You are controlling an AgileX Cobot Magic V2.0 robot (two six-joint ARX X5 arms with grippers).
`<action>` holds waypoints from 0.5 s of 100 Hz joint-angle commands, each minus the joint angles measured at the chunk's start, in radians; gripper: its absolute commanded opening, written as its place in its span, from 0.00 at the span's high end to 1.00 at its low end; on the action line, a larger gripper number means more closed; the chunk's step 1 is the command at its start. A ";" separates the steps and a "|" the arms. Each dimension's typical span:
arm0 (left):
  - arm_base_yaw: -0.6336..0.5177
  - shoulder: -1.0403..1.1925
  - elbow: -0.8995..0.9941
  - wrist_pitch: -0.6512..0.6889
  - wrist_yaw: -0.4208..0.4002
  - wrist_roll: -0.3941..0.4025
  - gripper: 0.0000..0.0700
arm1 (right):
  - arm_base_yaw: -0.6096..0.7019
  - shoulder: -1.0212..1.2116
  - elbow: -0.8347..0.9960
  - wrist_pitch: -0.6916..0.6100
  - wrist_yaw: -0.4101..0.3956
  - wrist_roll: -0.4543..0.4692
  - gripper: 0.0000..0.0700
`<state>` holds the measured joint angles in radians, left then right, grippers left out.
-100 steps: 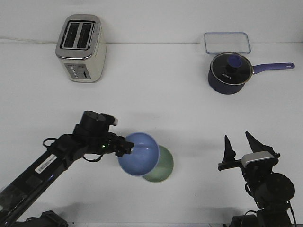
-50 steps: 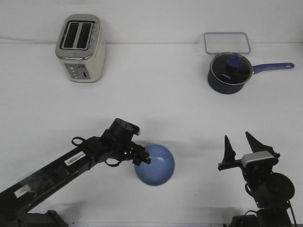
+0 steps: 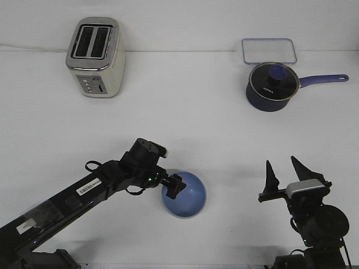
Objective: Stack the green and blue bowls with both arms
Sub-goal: 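Open the left gripper and withdraw it from the stacked bowls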
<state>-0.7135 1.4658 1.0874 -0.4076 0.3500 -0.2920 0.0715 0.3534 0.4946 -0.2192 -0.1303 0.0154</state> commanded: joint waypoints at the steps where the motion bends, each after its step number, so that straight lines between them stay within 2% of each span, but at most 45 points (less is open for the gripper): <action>1: 0.002 0.013 0.045 -0.015 -0.032 0.032 0.20 | 0.002 0.001 0.008 0.010 0.000 0.011 0.32; 7: 0.018 0.006 0.084 -0.063 -0.100 0.066 0.20 | 0.002 0.001 0.008 0.010 0.000 0.011 0.32; 19: 0.068 -0.031 0.187 -0.174 -0.286 0.151 0.19 | 0.002 0.001 0.008 0.010 0.000 0.011 0.32; 28: 0.124 -0.080 0.253 -0.206 -0.407 0.202 0.16 | 0.002 0.001 0.008 0.010 0.000 0.011 0.32; 36: 0.187 -0.137 0.282 -0.183 -0.459 0.220 0.16 | 0.002 0.001 0.008 0.010 0.000 0.011 0.32; 50: 0.332 -0.247 0.290 -0.149 -0.464 0.242 0.17 | 0.002 0.001 0.008 0.010 0.000 0.011 0.32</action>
<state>-0.4320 1.2369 1.3663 -0.5545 -0.1066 -0.0864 0.0711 0.3534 0.4946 -0.2192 -0.1303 0.0154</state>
